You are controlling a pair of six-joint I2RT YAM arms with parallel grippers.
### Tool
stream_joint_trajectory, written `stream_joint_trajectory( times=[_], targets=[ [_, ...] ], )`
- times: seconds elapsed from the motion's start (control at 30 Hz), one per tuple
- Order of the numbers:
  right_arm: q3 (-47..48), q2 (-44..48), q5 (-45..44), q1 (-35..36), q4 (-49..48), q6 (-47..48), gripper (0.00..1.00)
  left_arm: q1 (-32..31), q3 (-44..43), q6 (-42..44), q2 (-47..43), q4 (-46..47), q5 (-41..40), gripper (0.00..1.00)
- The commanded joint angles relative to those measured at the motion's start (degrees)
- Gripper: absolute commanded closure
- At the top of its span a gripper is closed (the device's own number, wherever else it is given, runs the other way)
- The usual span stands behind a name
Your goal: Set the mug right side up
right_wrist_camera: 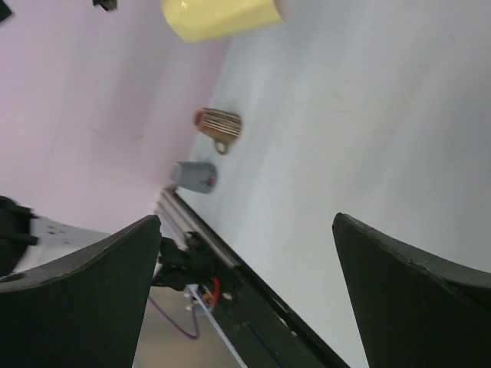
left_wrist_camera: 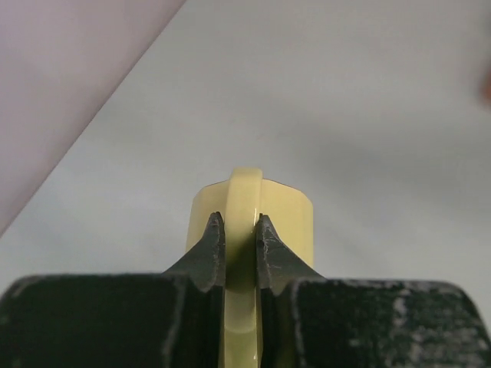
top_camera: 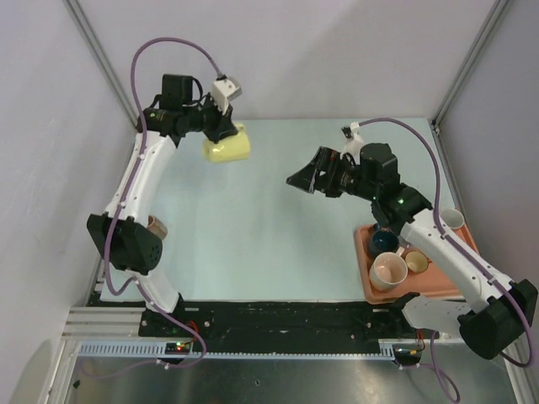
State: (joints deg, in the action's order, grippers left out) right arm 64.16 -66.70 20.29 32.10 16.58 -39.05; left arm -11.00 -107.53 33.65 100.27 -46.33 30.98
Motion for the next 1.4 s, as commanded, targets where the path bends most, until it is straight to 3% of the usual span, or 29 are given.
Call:
stream_joint_trajectory(
  times=[0.0, 0.3, 0.57, 0.73, 0.77, 0.83, 0.9, 0.97, 1.0, 1.03, 1.13, 1.37],
  targets=[
    [2.7, -0.8, 5.1, 0.8, -20.1, -6.0, 0.0, -4.4, -6.3, -23.9, -5.6, 1.3, 13.2, 1.0],
    [3.8, -5.6, 7.2, 1.6, -27.4, -9.8, 0.05, -9.2, -14.5, -36.7, -5.2, 1.8, 23.0, 1.0],
    [3.8, -6.6, 8.0, 2.2, -27.8, -8.6, 0.15, -11.0, -15.1, -37.5, -5.6, 1.9, 26.5, 1.0],
    [3.8, -8.8, 11.8, 3.5, -33.9, -11.5, 0.4, -12.4, -15.6, -37.7, -5.2, 1.9, 27.3, 1.0],
    [3.8, -9.8, 12.7, 3.8, -35.9, -13.2, 0.49, -12.7, -15.9, -37.5, -5.1, 2.1, 27.3, 1.0],
    [3.8, -11.2, 14.5, 4.0, -38.4, -15.6, 0.83, -13.0, -16.3, -36.9, -5.0, 2.3, 25.3, 1.0],
    [3.8, -11.3, 14.3, 4.1, -37.3, -15.3, 0.96, -12.9, -16.8, -36.1, -5.1, 2.4, 21.0, 0.99],
    [4.4, -9.1, 8.7, 4.0, -26.9, -10.9, 0.99, -11.9, -16.8, -35.2, -5.4, 2.4, 12.7, 0.34],
    [5.3, -7.8, 4.1, 3.8, -21.9, -7.8, 0.99, -11.4, -16.8, -34.8, -5.5, 2.4, 9.3, 0.17],
    [6.2, -6.2, 0.3, 3.7, -14.4, -5.4, 1.0, -10.6, -16.8, -34.3, -5.6, 2.4, 6.9, 0.09],
    [10.3, -2.5, -12.9, 2.9, 2.6, 1.9, 1.0, -8.2, -16.7, -31.8, -6.0, 2.4, 0.9, 0.01],
    [21.3, 2.2, -38.5, -5.5, 38.2, 6.8, 1.0, -4.5, -13.6, -22.1, -7.7, 0.6, -10.9, 0.0]
  ],
)
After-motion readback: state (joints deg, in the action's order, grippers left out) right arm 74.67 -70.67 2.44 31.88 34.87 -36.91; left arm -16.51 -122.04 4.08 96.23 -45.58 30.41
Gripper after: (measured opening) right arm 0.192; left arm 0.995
